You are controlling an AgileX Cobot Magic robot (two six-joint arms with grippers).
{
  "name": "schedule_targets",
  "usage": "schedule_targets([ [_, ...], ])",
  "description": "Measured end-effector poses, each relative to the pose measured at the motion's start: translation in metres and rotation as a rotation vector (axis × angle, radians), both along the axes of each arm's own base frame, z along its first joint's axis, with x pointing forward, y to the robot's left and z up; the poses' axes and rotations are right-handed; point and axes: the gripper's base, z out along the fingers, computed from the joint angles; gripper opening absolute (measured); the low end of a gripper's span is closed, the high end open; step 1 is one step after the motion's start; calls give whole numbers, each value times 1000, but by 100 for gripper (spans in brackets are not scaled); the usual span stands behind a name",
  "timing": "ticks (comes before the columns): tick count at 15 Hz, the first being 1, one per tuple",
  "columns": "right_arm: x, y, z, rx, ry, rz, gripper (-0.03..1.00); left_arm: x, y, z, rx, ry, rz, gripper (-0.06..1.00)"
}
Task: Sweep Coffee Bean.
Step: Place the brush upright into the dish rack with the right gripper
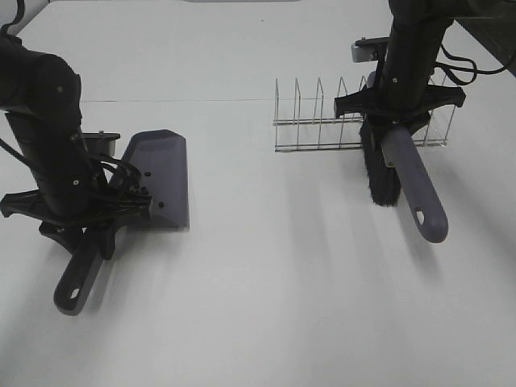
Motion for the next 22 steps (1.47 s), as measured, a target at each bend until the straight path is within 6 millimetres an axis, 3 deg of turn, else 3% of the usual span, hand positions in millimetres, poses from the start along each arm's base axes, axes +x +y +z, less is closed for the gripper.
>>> schedule_targets([
  [7, -1, -14, 2, -2, 92, 34, 27, 0, 0, 0, 0, 0, 0, 33],
  [12, 3, -14, -9, 20, 96, 45, 27, 0, 0, 0, 0, 0, 0, 33],
  [22, 64, -20, -10, 41, -8, 46, 27, 0, 0, 0, 0, 0, 0, 33],
])
